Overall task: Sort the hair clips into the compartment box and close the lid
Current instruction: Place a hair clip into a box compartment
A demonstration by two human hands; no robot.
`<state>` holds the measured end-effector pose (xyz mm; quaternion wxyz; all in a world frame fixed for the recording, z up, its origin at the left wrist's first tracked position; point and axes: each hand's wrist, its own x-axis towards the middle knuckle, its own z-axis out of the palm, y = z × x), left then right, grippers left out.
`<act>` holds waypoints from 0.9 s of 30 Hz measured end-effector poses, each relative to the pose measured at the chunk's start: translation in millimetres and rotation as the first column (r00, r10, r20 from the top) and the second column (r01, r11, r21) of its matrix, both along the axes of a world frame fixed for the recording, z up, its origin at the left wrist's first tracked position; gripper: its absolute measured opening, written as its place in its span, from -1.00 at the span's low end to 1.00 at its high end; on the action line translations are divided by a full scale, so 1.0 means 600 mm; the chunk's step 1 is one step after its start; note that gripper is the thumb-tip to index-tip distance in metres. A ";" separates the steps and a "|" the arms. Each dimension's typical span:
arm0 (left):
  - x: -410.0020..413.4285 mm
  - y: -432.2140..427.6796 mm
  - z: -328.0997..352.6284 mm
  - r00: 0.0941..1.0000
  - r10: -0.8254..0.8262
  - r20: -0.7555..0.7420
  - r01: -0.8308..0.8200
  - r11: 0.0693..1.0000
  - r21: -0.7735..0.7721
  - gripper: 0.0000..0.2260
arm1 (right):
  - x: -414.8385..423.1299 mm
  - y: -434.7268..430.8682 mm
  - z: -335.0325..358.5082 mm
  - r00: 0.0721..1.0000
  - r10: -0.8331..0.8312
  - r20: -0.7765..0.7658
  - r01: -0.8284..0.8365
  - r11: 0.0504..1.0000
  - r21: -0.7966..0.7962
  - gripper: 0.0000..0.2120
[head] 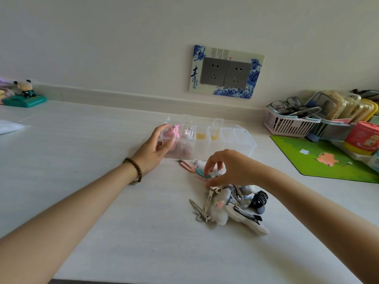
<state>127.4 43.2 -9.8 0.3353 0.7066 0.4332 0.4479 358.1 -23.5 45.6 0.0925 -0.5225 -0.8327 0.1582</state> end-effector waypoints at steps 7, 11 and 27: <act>-0.002 0.002 -0.002 1.000 0.001 -0.012 -0.001 1.000 0.001 -0.48 | 0.006 0.003 -0.003 1.000 -0.006 0.028 0.004 0.999 0.054 -0.78; -0.001 0.000 0.000 1.000 0.005 -0.014 -0.005 1.000 0.005 -0.48 | 0.012 0.003 -0.007 1.000 0.004 0.009 -0.005 0.999 0.053 -0.80; 0.000 -0.001 0.001 1.000 -0.010 0.018 0.010 1.000 -0.003 -0.55 | -0.028 0.091 0.082 0.886 0.016 -0.463 0.111 0.963 0.247 -0.86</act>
